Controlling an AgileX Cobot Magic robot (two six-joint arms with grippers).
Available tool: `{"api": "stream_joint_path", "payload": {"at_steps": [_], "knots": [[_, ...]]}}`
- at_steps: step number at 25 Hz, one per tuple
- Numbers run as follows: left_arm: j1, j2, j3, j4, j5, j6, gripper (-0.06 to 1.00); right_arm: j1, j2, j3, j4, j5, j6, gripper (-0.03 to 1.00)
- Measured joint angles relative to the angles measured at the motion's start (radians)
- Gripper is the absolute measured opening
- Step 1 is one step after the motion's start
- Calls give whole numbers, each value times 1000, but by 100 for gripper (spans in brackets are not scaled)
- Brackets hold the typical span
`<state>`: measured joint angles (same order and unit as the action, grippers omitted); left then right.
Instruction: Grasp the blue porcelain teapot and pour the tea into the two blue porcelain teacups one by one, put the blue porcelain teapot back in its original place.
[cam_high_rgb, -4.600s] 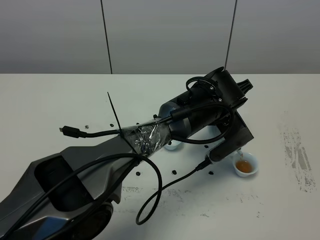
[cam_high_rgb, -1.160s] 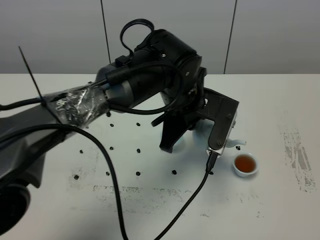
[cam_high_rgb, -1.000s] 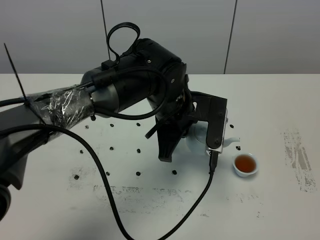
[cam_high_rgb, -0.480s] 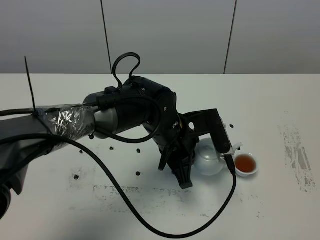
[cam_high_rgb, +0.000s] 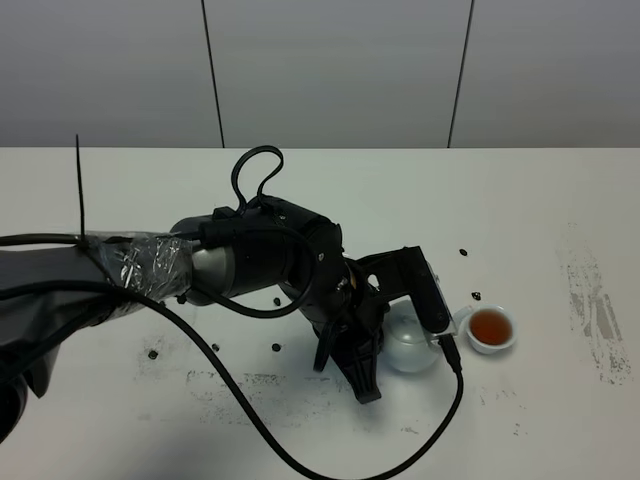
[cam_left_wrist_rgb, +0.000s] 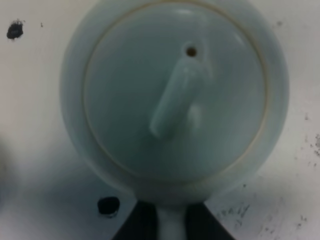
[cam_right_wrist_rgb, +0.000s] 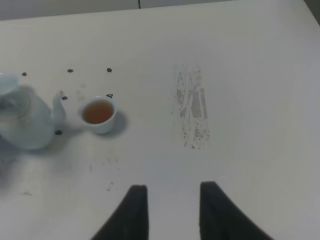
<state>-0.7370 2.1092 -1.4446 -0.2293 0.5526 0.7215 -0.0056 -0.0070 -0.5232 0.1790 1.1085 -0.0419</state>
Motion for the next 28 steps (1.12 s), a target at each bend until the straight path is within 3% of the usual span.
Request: {"api": "stream_joint_path", "payload": {"at_steps": [9,13,18,23,28], "knots": [[0,-54,21,12,-14,0,8,0,0,0,0,0,0,24],[21,-127,-26,100,22,0,8,0,0,0,0,0,0,24],[93,-129,-192,245,167,24,8,0,0,0,2,0,0,24],[191,-112,-258,358,198,215,8,0,0,0,6,-2,0,24],[272,-69,-258,389,192,457,8,0,0,0,10,-3,0,24]]}}
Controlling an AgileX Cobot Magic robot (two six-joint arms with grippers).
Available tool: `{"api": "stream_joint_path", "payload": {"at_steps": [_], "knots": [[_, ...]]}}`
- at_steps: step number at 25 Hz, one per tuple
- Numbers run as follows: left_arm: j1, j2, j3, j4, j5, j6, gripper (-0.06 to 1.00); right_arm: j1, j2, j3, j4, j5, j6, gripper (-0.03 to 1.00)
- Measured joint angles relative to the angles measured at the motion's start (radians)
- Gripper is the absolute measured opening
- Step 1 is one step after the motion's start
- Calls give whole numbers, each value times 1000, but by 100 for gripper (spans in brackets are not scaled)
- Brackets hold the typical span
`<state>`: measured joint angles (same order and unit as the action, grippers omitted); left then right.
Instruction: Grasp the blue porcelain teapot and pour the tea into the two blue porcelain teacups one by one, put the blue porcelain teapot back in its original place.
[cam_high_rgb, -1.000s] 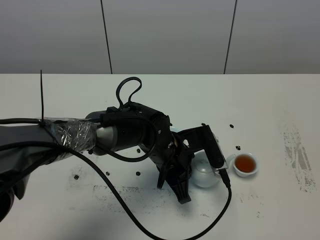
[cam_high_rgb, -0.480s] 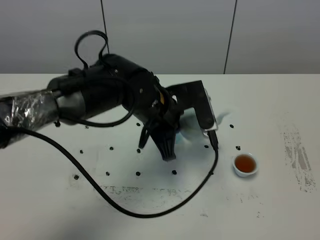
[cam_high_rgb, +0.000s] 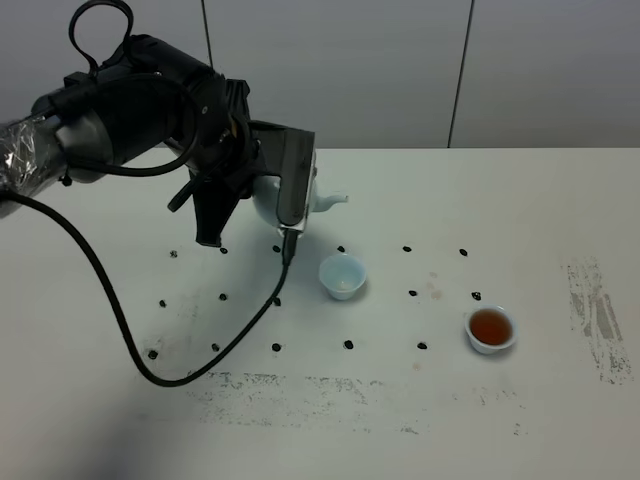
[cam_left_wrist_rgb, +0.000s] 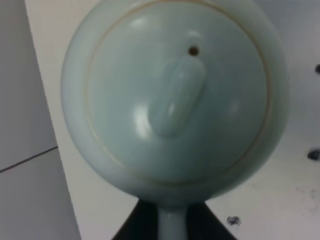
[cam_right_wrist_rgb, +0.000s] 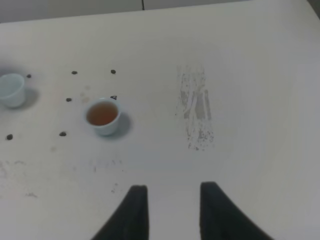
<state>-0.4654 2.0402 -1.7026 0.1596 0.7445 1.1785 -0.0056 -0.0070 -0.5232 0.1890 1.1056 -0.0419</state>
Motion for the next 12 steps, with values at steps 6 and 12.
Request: {"api": "stream_joint_path", "payload": {"at_steps": [6,12], "knots": [[18,34,0,109,-61,101,8,0,0,0,2,-2,0,24],[-4,68,0,176,-80,119,8,0,0,0,4,-2,0,24]]}}
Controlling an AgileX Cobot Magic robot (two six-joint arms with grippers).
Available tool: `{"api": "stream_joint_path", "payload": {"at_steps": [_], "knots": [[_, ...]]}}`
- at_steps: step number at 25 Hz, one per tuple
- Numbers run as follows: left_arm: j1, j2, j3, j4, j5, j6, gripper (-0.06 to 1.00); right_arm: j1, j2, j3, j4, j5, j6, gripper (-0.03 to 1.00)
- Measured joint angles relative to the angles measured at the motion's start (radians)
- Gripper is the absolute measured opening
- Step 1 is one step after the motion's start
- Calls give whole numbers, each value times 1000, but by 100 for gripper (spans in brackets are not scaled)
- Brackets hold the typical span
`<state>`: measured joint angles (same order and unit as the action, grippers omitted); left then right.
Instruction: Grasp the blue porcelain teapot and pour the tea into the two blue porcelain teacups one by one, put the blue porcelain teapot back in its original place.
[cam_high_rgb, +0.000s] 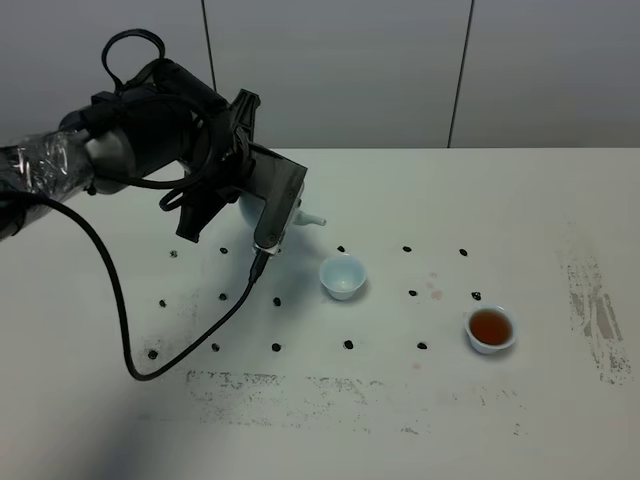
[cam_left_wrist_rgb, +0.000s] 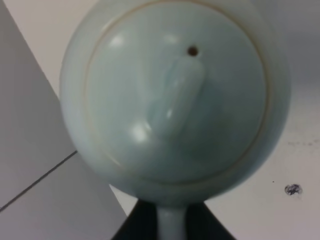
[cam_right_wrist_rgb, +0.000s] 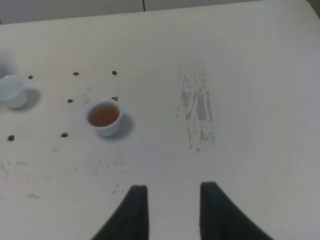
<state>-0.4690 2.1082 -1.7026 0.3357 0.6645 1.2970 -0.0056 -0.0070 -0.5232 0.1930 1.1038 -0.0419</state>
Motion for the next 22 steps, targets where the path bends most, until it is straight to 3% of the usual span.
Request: {"api": "stream_joint_path", "payload": {"at_steps": [22], "knots": [[-153,51,0,353,5,2,8,0,0,1,3,-1,0,24]]}}
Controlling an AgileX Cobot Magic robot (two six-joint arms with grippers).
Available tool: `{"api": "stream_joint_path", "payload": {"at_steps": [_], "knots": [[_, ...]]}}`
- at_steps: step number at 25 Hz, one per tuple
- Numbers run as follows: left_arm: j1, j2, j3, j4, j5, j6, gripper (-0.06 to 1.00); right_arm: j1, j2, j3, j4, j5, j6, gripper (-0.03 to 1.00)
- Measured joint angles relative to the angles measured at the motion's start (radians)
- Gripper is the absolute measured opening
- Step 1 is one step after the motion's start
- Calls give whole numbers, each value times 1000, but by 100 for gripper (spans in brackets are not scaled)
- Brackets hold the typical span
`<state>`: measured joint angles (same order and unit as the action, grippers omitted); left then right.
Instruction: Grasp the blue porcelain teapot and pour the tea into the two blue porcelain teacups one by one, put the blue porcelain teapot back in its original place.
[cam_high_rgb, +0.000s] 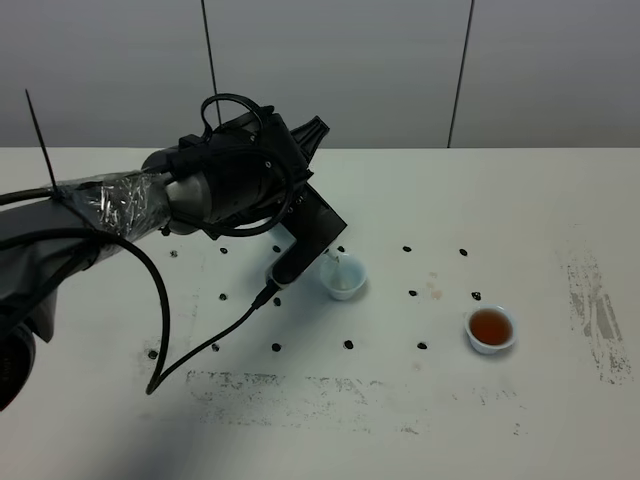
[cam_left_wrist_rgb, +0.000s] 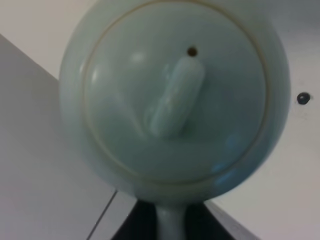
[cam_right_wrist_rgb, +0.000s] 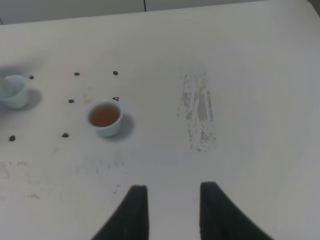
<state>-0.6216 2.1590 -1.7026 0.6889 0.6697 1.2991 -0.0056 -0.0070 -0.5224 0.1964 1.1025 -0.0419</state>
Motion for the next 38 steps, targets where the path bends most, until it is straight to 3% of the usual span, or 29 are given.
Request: {"api": "stream_joint_path", "payload": {"at_steps": [11,38], "knots": [[-44,0,0,151,9,-1,8,0,0,0,4,0,-1,24],[-102,23,0,329,51,-4,8,0,0,0,4,0,-1,24]]}}
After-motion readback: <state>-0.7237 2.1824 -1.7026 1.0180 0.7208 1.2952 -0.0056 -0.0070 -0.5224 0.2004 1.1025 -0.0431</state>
